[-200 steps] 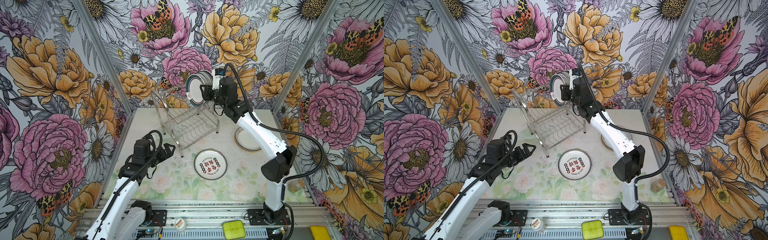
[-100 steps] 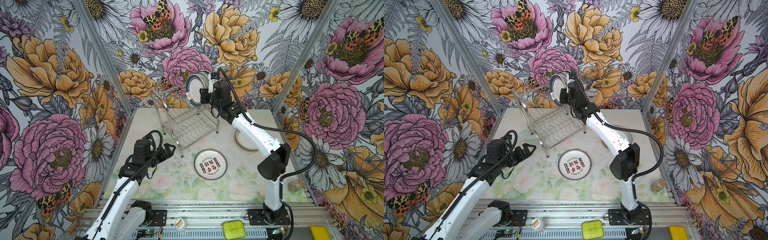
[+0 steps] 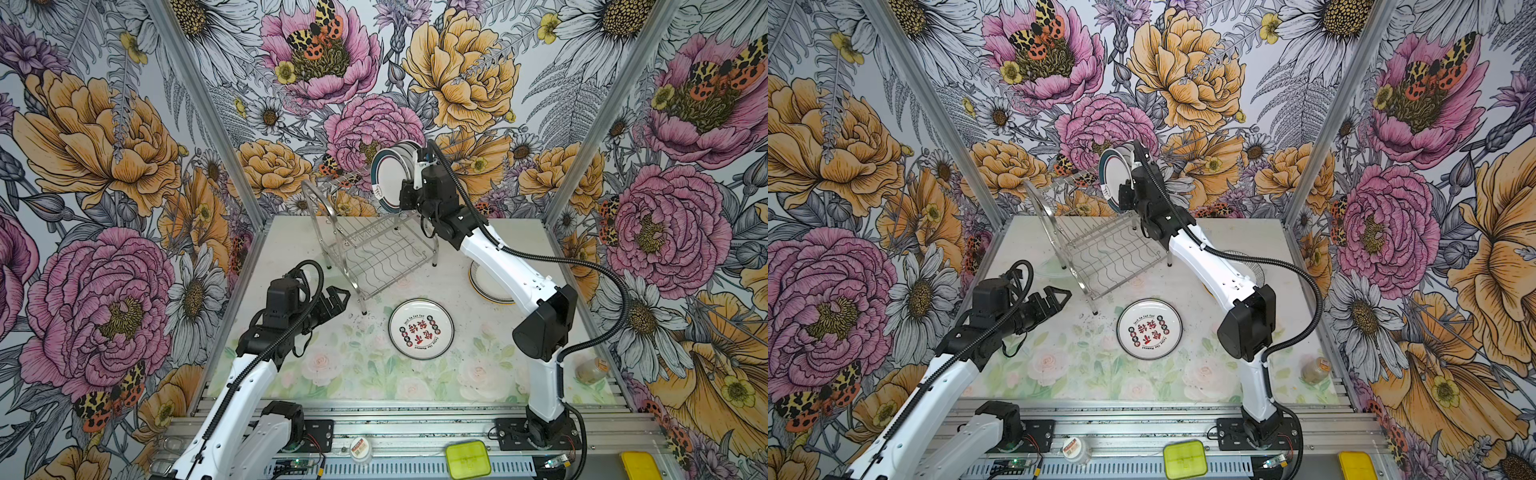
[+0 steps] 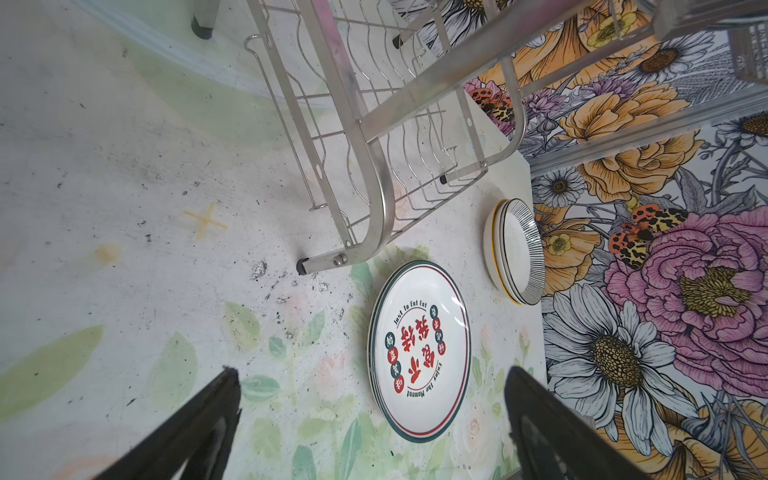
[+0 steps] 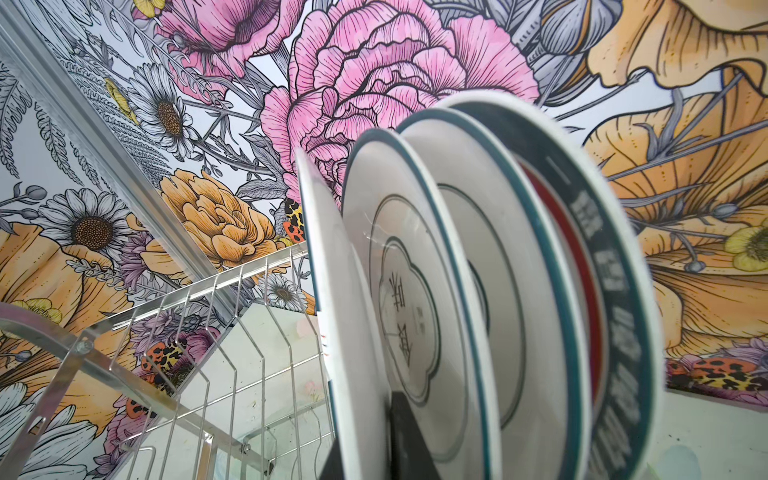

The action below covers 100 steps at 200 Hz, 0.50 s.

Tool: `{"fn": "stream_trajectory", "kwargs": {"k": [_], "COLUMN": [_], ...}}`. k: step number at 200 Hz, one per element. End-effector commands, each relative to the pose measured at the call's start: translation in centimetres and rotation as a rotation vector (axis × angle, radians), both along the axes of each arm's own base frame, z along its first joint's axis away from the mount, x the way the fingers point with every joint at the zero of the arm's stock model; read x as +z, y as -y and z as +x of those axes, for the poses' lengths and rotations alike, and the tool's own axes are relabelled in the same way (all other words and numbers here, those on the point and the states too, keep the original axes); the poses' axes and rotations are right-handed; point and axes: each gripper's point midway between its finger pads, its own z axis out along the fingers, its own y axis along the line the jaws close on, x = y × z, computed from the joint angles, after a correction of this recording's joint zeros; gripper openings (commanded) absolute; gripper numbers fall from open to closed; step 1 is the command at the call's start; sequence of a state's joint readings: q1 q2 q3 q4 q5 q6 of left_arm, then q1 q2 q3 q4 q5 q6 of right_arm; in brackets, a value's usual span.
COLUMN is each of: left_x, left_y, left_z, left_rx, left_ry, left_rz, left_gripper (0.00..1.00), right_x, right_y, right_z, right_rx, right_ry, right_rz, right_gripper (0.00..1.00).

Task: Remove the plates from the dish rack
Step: 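Close the right gripper on the rim of the front green-rimmed plate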

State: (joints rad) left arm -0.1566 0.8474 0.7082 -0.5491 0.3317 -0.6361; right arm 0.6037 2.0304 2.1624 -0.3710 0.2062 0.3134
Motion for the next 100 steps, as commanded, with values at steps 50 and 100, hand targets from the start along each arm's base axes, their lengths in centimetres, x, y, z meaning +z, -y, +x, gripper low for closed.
{"fn": "stream_trajectory", "kwargs": {"k": [50,100], "left_x": [-0.2,-0.4], "left_y": [0.0,-0.1], "left_z": [0.3,0.3], "left_rx": [-0.014,-0.012], "left_ry": [0.014,0.010], "left_rz": [-0.002,-0.003], "left_gripper": [0.99,0.99], "right_x": [0.0,1.3], "right_y": [-1.5,-1.5], "right_z": [-0.6,-1.1], "right_rx": [0.011,-0.036], "right_ry": [0.032,0.094], "right_rz": [-0.060,-0.140], "right_gripper": [0.06,0.00]}}
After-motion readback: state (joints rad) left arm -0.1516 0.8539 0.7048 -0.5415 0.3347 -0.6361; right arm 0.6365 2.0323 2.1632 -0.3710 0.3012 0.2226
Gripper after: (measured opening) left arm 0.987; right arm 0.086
